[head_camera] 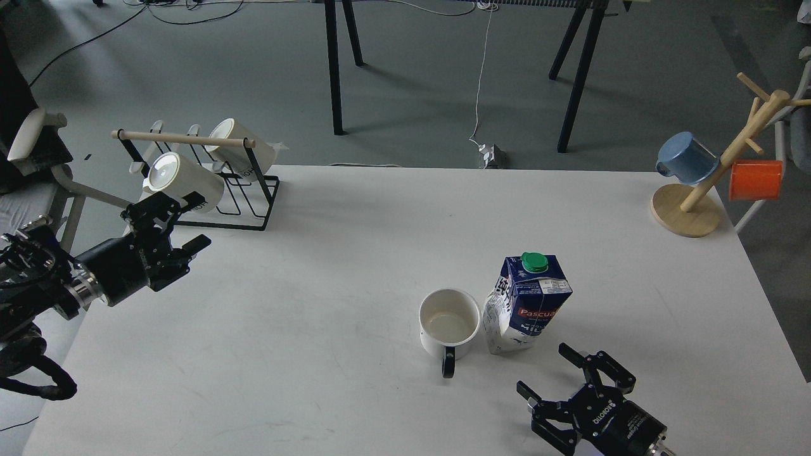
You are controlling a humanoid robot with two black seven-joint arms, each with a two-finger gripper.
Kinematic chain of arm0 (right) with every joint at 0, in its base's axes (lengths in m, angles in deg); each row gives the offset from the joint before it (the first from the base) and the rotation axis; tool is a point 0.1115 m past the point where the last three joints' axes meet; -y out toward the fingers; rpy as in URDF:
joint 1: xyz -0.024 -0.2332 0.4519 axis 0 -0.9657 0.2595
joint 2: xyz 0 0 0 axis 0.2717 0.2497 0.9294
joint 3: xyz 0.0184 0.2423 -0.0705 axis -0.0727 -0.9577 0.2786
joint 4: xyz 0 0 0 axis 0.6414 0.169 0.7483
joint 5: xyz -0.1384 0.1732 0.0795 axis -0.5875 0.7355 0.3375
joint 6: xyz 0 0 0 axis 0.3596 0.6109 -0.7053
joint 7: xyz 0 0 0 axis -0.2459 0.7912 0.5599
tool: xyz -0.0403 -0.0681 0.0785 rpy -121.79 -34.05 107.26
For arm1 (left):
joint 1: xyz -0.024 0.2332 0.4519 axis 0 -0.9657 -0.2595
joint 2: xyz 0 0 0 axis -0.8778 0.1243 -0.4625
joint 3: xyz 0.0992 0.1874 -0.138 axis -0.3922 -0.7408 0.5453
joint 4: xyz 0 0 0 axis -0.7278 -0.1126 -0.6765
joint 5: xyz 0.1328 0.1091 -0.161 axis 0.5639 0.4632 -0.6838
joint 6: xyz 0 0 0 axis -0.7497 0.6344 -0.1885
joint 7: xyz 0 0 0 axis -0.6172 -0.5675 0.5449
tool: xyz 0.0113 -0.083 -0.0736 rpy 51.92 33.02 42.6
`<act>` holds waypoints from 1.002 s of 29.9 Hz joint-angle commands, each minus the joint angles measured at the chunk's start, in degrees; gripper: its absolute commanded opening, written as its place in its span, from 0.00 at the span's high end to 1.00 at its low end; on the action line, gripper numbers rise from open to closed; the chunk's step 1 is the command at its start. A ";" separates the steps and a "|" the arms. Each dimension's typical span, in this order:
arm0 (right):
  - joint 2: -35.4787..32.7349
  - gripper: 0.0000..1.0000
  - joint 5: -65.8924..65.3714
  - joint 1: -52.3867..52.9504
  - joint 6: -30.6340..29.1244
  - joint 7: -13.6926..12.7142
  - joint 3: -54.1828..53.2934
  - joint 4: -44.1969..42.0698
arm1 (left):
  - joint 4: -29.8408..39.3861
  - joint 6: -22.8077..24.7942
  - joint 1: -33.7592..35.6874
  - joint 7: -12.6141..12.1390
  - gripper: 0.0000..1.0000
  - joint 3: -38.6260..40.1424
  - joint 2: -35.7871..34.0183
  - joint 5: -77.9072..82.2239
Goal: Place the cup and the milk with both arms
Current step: 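Release the carton and withdraw the right gripper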
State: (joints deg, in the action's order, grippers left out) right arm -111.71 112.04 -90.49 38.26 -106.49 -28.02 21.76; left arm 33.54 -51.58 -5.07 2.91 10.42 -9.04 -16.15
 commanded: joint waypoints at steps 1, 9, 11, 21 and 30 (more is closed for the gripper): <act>-5.76 0.01 0.00 -3.69 0.00 0.02 -2.16 0.09 | 0.00 0.00 0.01 0.00 0.07 0.11 0.04 -0.03; -17.72 0.01 0.44 -7.04 0.00 0.02 -15.86 -5.80 | 0.00 0.00 0.09 0.00 0.07 0.46 -0.14 -0.03; -18.78 0.01 0.44 -6.34 0.00 -0.07 -19.99 -7.12 | 0.00 0.00 0.09 0.00 0.07 0.46 -0.14 -0.03; -20.72 0.01 0.00 13.33 0.00 -0.07 -20.89 -10.46 | 0.00 0.00 -0.17 0.00 0.07 0.55 -0.75 -0.47; -19.23 0.01 -0.52 23.37 0.00 -0.07 -14.56 -14.94 | 0.71 0.00 -0.26 0.00 0.07 5.02 -1.02 -0.91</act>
State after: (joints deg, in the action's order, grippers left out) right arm -131.62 111.54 -68.81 38.26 -106.56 -43.54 7.73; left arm 34.06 -51.57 -5.31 2.91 12.48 -10.11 -16.95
